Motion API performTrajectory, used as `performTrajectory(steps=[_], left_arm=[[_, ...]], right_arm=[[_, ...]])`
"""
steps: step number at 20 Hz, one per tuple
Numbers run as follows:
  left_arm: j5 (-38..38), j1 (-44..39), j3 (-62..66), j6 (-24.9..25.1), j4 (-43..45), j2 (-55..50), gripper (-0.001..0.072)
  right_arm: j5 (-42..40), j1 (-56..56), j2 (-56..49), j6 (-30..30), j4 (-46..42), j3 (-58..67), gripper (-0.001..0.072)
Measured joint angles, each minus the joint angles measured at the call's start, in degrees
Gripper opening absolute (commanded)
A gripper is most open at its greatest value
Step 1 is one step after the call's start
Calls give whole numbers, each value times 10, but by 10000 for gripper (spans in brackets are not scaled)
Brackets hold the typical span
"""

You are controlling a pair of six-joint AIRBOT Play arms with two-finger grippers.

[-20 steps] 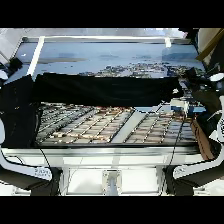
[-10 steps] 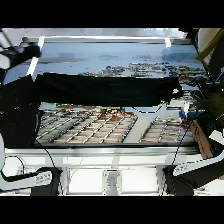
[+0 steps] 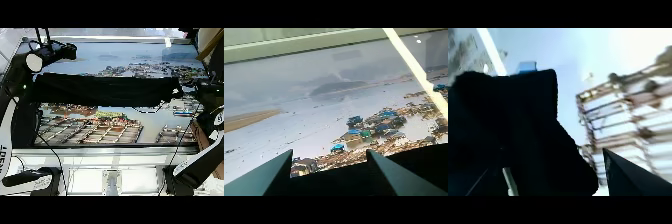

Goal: Fold the clothes and pants, and hang the long-sleeved shirts on hangers.

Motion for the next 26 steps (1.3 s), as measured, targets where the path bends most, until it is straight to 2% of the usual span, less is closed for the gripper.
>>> performTrajectory(steps=[10,11,12,13,14,15,20,26], left_arm=[[0,-11,0,-18,3,0,543],[0,-11,0,-18,3,0,542],[-1,-11,0,-19,3,0,541],[-3,-11,0,-19,3,-1,477],[-7,-11,0,-21,3,-4,284],[-9,-11,0,-21,3,-7,23],[-13,-28,0,-21,1,-39,5],[-13,-117,0,-21,-62,-146,6]], right_arm=[[112,61,-53,-68,41,43,679],[116,69,-53,-73,45,44,636],[117,78,-54,-77,48,44,583],[118,87,-54,-80,49,44,501],[118,96,-54,-82,51,45,267],[115,105,-54,-84,54,45,44],[112,126,-44,-82,61,48,27],[123,150,35,-43,130,70,26]])
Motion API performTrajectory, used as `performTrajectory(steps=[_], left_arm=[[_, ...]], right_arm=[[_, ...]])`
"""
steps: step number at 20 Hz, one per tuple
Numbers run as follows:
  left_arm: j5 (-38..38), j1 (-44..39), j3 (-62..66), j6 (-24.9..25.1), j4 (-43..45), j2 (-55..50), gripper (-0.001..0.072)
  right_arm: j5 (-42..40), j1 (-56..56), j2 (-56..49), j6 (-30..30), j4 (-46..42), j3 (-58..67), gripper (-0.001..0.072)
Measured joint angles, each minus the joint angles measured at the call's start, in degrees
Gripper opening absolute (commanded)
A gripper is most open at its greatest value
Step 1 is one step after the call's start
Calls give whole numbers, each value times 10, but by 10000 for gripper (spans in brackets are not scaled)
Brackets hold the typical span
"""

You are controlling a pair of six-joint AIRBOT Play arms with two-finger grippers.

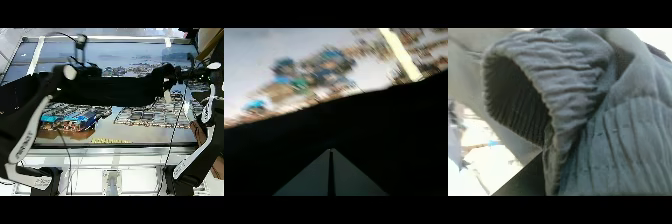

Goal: Fold the clothes and pants, and hang the long-sleeved shirts on hangers.

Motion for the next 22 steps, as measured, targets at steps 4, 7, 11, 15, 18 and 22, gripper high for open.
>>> performTrajectory(steps=[4,7,11,15,18,22], left_arm=[[27,-66,0,-2,-50,-92,6],[43,-92,0,-12,-80,-137,6],[24,-72,0,-15,-78,-113,6],[-80,6,0,-17,-11,-17,6],[-168,78,0,-17,30,58,7],[-249,155,0,-17,55,131,7]], right_arm=[[-7,58,50,65,20,4,26],[-22,125,65,107,21,4,26],[-91,227,71,151,-13,4,25],[-186,332,64,193,-86,3,26],[-271,407,45,210,-127,3,26],[-431,491,16,218,-146,2,83]])
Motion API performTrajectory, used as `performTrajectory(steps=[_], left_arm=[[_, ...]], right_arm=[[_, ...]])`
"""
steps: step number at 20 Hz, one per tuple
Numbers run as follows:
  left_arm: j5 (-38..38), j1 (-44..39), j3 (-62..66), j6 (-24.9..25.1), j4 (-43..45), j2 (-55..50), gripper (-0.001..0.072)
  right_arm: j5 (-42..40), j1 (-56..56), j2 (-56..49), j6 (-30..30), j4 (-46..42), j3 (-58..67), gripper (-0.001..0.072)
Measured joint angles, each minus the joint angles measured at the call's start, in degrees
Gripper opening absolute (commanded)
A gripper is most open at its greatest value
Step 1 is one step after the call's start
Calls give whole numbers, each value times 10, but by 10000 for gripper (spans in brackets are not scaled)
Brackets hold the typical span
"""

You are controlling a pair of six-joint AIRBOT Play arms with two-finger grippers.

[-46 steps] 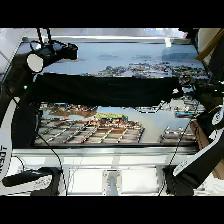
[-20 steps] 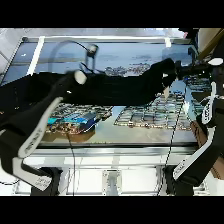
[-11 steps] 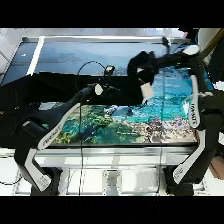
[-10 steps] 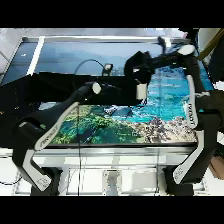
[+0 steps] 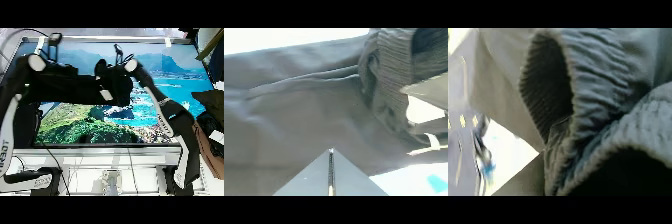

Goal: Fold the clothes and pants, and hang the long-sleeved shirts on hangers.

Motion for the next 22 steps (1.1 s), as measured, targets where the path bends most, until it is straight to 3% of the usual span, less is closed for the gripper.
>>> performTrajectory(steps=[1,2,4,6,10,15,16,17,22], left_arm=[[-11,12,0,0,4,12,7],[-21,22,0,0,7,24,6],[-33,34,0,0,8,39,7],[-40,41,0,0,11,47,7],[-57,46,0,0,13,54,7],[-69,47,0,0,13,56,6],[-70,47,0,0,13,56,7],[-71,47,0,0,13,56,7],[-73,47,0,0,12,56,7]], right_arm=[[-42,16,-5,0,-2,0,388],[-79,28,-8,1,-1,0,583],[-120,40,-11,0,10,0,588],[-107,34,-7,0,19,0,588],[11,-30,21,-18,-9,0,586],[181,-152,55,-19,-141,-12,592],[204,-173,56,-6,-152,-26,651],[220,-190,54,4,-150,-38,699],[257,-240,-13,17,-32,-79,702]])
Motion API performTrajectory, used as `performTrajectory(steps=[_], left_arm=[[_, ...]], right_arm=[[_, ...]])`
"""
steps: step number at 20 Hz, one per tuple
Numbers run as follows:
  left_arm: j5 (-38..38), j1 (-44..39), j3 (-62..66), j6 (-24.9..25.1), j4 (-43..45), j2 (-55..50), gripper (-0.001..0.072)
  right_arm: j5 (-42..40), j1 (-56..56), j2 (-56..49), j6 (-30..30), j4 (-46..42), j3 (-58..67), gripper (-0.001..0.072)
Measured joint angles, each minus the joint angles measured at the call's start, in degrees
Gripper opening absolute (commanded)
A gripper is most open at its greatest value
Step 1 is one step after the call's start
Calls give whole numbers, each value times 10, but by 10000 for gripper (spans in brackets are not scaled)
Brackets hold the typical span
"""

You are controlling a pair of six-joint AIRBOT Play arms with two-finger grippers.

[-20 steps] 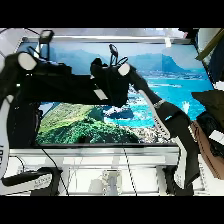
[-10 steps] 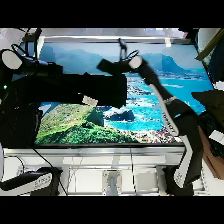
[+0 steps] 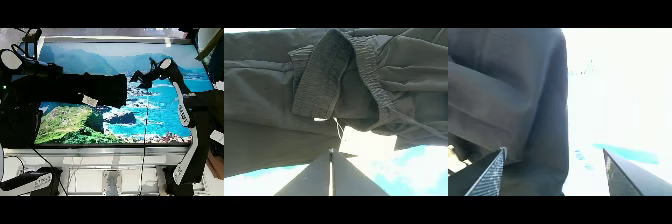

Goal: Fold the clothes and pants, and hang the long-sleeved shirts on hangers.

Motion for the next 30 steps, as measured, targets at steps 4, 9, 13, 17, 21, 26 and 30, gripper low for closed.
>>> performTrajectory(steps=[4,9,13,17,21,26,30], left_arm=[[-1,0,0,0,0,0,7],[-5,0,0,0,0,0,7],[-10,0,0,0,0,0,7],[-21,1,0,0,0,1,6],[-25,-4,0,0,0,22,6],[-25,-51,0,0,-4,65,6],[-8,-145,-5,0,-6,28,6]], right_arm=[[-23,10,-56,-15,100,-7,701],[-54,55,-80,-27,163,-9,682],[-64,93,-86,-32,169,-4,27],[-14,102,-79,-58,176,47,26],[80,77,-18,-70,146,76,27],[230,16,86,-73,36,85,27],[310,-34,139,-41,-7,80,26]])
